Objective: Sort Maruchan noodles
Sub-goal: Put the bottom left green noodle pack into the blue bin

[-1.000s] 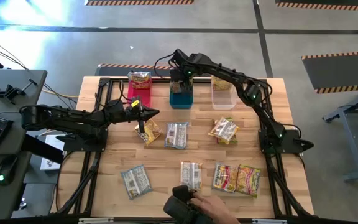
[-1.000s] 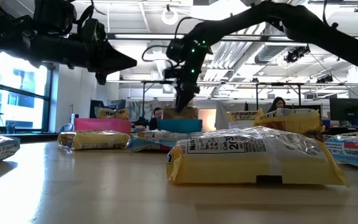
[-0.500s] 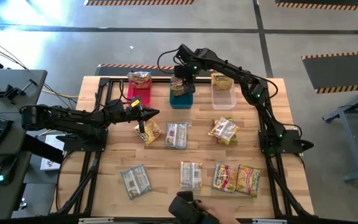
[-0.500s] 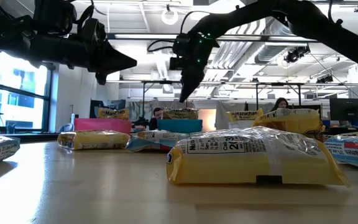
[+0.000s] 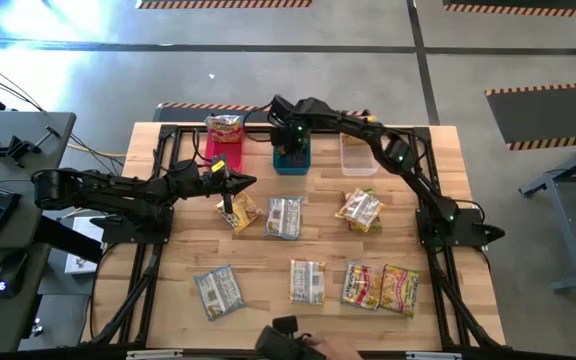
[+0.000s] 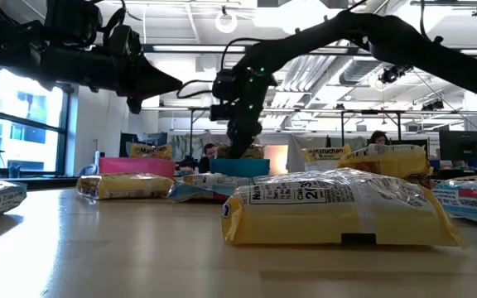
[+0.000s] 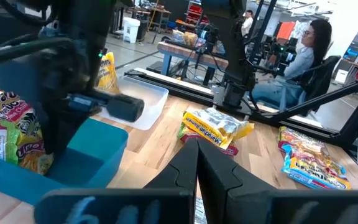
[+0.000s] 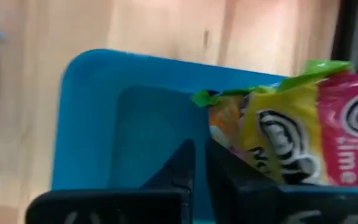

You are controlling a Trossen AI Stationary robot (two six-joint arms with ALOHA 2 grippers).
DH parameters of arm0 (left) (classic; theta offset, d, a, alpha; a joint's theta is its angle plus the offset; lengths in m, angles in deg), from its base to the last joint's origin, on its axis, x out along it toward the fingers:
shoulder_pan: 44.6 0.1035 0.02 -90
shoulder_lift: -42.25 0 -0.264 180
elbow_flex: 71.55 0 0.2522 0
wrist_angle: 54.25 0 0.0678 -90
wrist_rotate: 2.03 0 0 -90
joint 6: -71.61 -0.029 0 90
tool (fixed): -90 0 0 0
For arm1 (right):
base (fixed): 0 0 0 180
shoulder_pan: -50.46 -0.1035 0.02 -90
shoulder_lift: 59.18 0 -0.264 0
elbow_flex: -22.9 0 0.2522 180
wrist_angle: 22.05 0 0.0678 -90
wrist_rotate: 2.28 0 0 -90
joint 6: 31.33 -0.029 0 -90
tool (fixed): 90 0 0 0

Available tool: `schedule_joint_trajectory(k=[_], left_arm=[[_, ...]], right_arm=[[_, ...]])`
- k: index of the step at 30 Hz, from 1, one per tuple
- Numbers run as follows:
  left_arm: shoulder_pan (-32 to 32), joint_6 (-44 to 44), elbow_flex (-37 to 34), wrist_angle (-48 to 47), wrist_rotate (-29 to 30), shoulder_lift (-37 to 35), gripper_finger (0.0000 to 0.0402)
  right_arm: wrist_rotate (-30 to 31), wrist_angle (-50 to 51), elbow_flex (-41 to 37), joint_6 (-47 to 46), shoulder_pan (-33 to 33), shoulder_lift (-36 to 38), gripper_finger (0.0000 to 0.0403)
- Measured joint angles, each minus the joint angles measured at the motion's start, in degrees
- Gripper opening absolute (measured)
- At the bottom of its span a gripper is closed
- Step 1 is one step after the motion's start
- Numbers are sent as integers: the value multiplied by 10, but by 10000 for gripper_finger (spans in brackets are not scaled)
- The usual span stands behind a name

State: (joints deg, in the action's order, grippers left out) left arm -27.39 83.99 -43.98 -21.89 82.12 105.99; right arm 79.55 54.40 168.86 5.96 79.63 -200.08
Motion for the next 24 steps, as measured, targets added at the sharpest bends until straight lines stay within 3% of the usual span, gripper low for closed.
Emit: schedule_joint_trajectory(k=[8,24], left_arm=[[0,-1,0,-1,0,0,0],[0,-1,0,-18,14,0,0]], right_arm=[[61,-36,0,-58,-6,-4,3],[34,-5,0,-84,-19,-19,0]])
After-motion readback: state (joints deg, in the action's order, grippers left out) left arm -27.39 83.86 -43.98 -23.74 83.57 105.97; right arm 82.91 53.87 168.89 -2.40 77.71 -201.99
